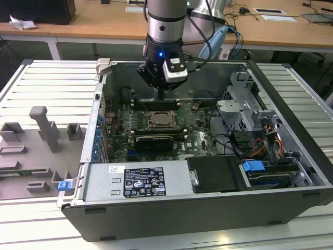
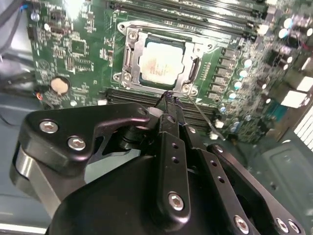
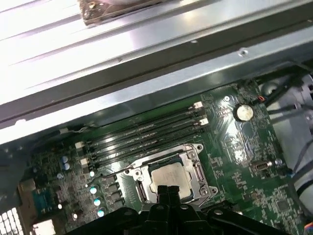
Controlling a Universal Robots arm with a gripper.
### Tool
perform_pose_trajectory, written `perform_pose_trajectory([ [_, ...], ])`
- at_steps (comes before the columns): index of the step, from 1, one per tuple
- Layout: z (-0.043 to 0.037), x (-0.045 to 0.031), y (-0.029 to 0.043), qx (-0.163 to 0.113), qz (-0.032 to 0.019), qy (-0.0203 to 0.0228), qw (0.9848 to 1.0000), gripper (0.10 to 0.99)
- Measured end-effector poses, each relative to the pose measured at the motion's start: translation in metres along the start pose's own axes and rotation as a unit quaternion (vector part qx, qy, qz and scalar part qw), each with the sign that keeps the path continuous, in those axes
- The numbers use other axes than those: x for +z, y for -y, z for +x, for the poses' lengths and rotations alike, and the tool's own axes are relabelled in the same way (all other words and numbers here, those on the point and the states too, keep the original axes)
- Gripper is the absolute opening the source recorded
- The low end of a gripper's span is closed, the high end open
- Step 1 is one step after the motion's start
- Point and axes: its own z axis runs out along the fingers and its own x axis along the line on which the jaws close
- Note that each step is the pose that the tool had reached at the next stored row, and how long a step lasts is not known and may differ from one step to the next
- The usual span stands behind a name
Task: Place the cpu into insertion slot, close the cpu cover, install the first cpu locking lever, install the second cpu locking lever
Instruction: 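Install the first cpu locking lever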
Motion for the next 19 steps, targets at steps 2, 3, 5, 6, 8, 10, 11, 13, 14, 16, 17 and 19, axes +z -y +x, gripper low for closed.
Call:
perform_pose_trajectory([
  [2, 0.0000, 0.0002, 0.0000, -0.020, 0.0002, -0.0012, 0.9998, 0.106],
  [3, 0.0000, 0.0003, 0.0000, -0.028, 0.0003, -0.0017, 0.9996, 0.106],
  [5, 0.0001, 0.0003, 0.0001, -0.051, 0.0004, -0.0031, 0.9987, 0.106],
  [6, 0.0007, 0.0003, 0.0002, -0.058, 0.0004, -0.0035, 0.9983, 0.106],
  [8, 0.0020, 0.0004, 0.0006, -0.062, 0.0004, -0.0038, 0.9980, 0.106],
  [10, 0.0029, 0.0003, 0.0009, -0.065, 0.0005, -0.0040, 0.9979, 0.106],
  [11, 0.0034, 0.0004, 0.0010, -0.067, 0.0005, -0.0041, 0.9978, 0.106],
  [13, 0.0054, 0.0004, 0.0016, -0.069, 0.0005, -0.0042, 0.9976, 0.106],
  [14, 0.0081, 0.0003, 0.0024, -0.070, 0.0006, -0.0043, 0.9975, 0.106],
  [16, 0.0114, 0.0003, 0.0033, -0.071, 0.0006, -0.0042, 0.9975, 0.106],
  [17, 0.0134, 0.0003, 0.0040, -0.071, 0.0005, -0.0040, 0.9975, 0.106],
  [19, 0.0171, 0.0014, 0.0050, -0.074, 0.0001, -0.0033, 0.9973, 0.106],
])
